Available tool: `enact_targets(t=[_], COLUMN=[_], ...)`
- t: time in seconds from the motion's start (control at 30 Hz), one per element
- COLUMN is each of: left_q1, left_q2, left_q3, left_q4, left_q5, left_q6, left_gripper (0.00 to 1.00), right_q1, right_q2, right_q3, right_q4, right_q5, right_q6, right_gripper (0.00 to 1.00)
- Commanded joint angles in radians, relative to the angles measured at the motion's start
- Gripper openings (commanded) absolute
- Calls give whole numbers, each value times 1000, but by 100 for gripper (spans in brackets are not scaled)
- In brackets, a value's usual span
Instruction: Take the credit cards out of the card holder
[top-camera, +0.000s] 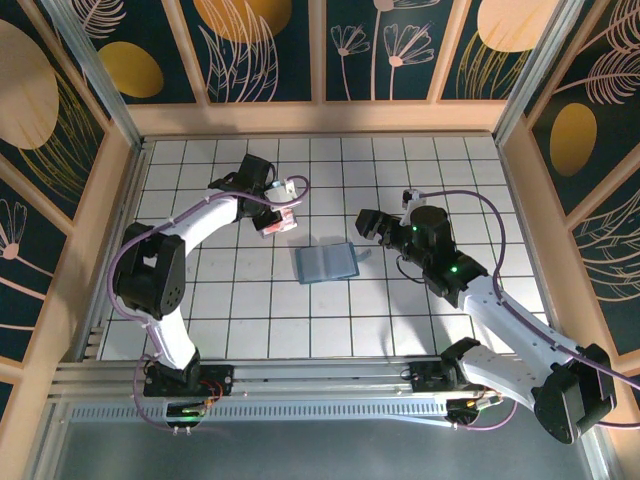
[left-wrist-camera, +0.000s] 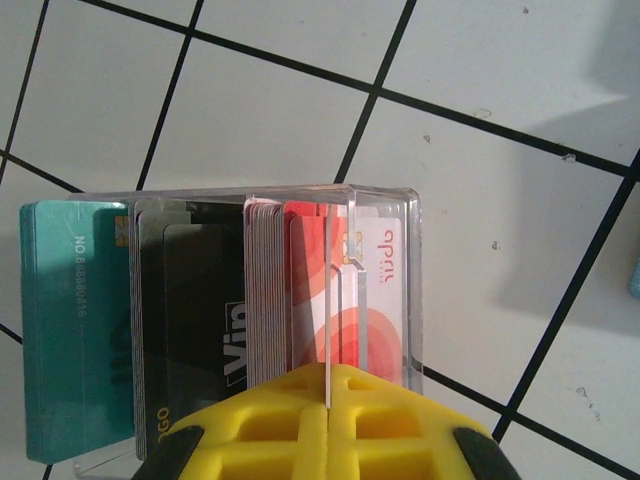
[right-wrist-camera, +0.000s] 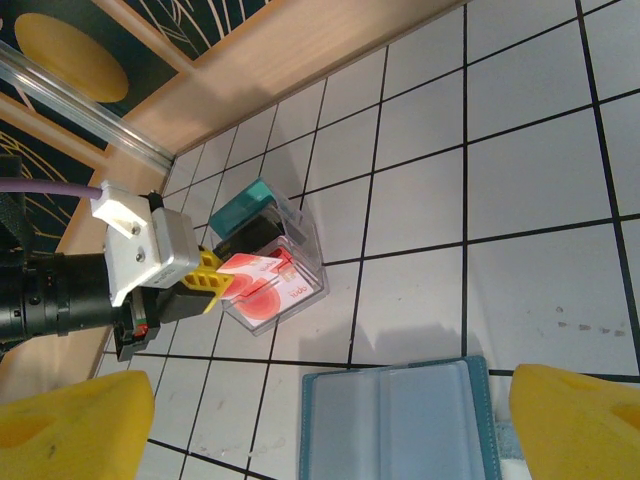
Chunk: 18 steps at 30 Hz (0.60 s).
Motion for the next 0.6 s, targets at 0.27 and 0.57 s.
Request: enact_targets(t=[0.27,0.57], left_q1=[10,10], left_q2=[58,90], left_q3=[64,108], left_q4=[-64,-119], left_q5=[-14,-47], left_q6=[35,24], left_gripper=[0,1], right_q1=[-5,-6], right_q2=[-3,-2], right_q3=[12,7], right_q4=[8,15], right_q5=[16,14], right_q6=[17,21], right_gripper=[92,92])
